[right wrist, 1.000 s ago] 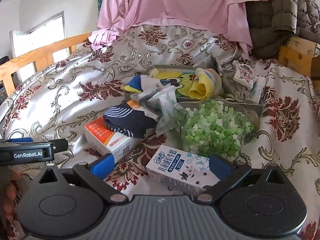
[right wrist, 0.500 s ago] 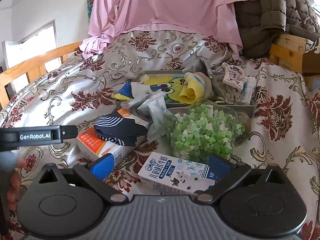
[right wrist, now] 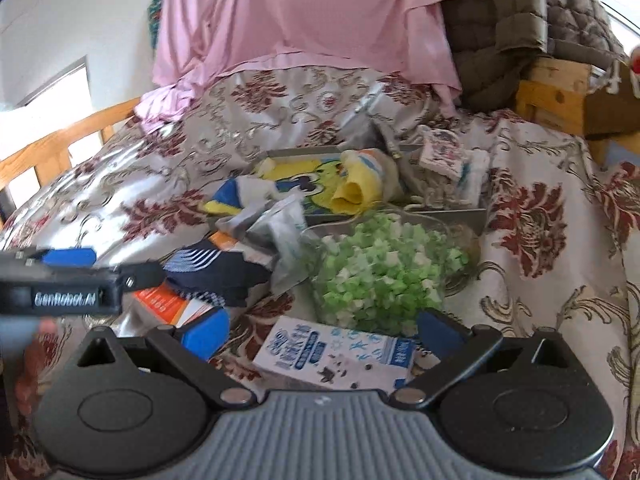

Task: Organize soft objects
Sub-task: 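Move the left tool to the navy striped sock while the right tool reaches toward the white plastic bag, then close the left tool on the striped sock while the right tool grasps the white plastic bag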

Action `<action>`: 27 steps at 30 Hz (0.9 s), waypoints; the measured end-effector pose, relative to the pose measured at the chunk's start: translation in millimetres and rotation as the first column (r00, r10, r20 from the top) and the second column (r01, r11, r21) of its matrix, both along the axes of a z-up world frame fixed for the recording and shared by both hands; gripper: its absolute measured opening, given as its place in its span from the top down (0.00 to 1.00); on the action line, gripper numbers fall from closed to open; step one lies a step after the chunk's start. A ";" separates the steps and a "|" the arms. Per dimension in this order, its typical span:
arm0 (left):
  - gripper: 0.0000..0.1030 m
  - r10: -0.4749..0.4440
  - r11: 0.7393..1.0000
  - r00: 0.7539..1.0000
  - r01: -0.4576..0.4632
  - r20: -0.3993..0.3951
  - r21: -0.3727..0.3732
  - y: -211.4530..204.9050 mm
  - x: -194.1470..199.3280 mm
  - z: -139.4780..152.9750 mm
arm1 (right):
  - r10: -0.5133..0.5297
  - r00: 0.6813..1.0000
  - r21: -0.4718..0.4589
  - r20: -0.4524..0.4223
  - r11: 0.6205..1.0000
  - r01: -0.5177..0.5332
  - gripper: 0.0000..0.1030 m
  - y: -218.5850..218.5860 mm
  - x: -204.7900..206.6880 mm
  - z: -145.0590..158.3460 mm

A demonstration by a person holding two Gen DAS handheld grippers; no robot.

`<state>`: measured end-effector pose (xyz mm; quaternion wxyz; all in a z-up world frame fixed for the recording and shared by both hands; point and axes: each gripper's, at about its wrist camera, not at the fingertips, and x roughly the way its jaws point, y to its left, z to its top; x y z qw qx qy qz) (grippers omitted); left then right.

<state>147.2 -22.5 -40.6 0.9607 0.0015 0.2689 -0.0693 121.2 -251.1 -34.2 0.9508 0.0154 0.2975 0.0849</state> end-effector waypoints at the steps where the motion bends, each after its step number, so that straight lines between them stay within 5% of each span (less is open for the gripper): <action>1: 0.01 -0.011 1.000 1.000 0.011 0.005 -0.005 -0.6 0.2 -1.9 | -0.012 1.000 0.008 0.001 1.000 0.012 0.00 -2.8 1.3 0.3; 13: 0.01 -0.180 0.982 0.983 0.179 0.022 0.060 -14.3 29.3 -15.0 | -0.001 0.998 0.031 0.070 1.000 -0.001 0.00 -9.1 51.7 4.3; 17: 0.01 -0.215 0.975 0.976 0.214 0.014 0.062 -11.9 35.4 -19.1 | 0.109 0.990 0.004 0.091 0.994 -0.109 0.00 4.5 83.6 10.7; 27: 0.21 -0.269 0.960 0.963 0.266 -0.022 -0.084 6.2 54.8 -20.7 | 0.392 0.919 -0.076 -0.053 0.916 -0.395 0.01 48.2 157.7 18.0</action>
